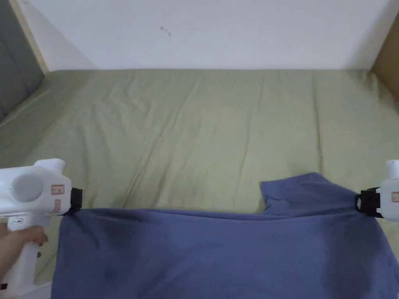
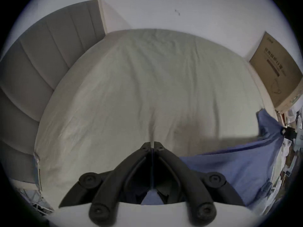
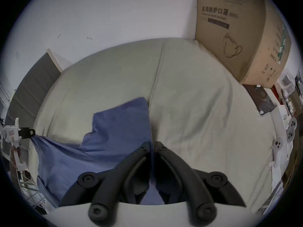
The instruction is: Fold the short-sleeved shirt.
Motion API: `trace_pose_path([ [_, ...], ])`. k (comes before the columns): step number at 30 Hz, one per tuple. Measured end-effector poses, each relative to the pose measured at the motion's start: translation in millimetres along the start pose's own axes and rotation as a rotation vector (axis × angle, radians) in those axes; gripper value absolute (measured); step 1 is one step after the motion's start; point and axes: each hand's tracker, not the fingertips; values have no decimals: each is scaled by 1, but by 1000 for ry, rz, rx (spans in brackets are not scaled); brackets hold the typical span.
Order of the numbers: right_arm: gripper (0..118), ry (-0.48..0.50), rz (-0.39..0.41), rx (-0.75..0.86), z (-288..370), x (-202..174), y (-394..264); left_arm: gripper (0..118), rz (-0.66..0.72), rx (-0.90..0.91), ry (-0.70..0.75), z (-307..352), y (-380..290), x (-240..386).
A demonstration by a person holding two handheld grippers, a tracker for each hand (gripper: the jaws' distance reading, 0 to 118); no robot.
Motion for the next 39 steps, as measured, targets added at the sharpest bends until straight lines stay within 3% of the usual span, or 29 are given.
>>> trace_pose_path([
  [5,3,23,0,56,67,3,-26,0,13,63,-31,71,-35,-21],
  [10,3,46,-39,84,130,15,-95,0,29,92,-56,122,-100,-38],
  [14,3,67,-109,5,156,28,-171,0,10,30,-21,133,-167,-47],
  [18,3,14,-110,-58,162,30,-237,0,67,-8,-32,133,-217,-62],
  [20,3,15,-146,-126,159,32,-257,1,82,-21,-43,130,-232,-67],
  [24,3,13,-130,-118,158,28,-276,3,74,-40,-22,127,-246,-72],
  [25,5,13,-121,-110,157,26,-277,15,77,-41,-25,127,-247,-71],
  [26,13,12,-118,-82,159,25,-277,34,77,-42,-31,126,-247,-70],
  [27,29,14,-121,-72,160,24,-275,60,69,-57,-28,126,-247,-68],
  [28,54,7,-120,-70,161,23,-274,93,59,-59,-18,127,-248,-66],
  [29,65,-18,-111,-61,162,21,-271,105,48,-62,-20,130,-250,-64],
  [31,65,-55,-83,-40,166,20,-266,107,50,-61,-21,134,-249,-66],
  [36,64,-16,-72,1,174,8,-246,102,180,46,-67,157,-241,-82],
  [37,58,-10,-63,5,173,3,-243,90,203,60,-95,162,-241,-83],
  [38,45,-4,-41,10,171,-5,-238,67,230,77,-117,166,-240,-85],
  [39,19,-7,-10,20,168,-13,-235,34,244,85,-138,166,-240,-87],
])
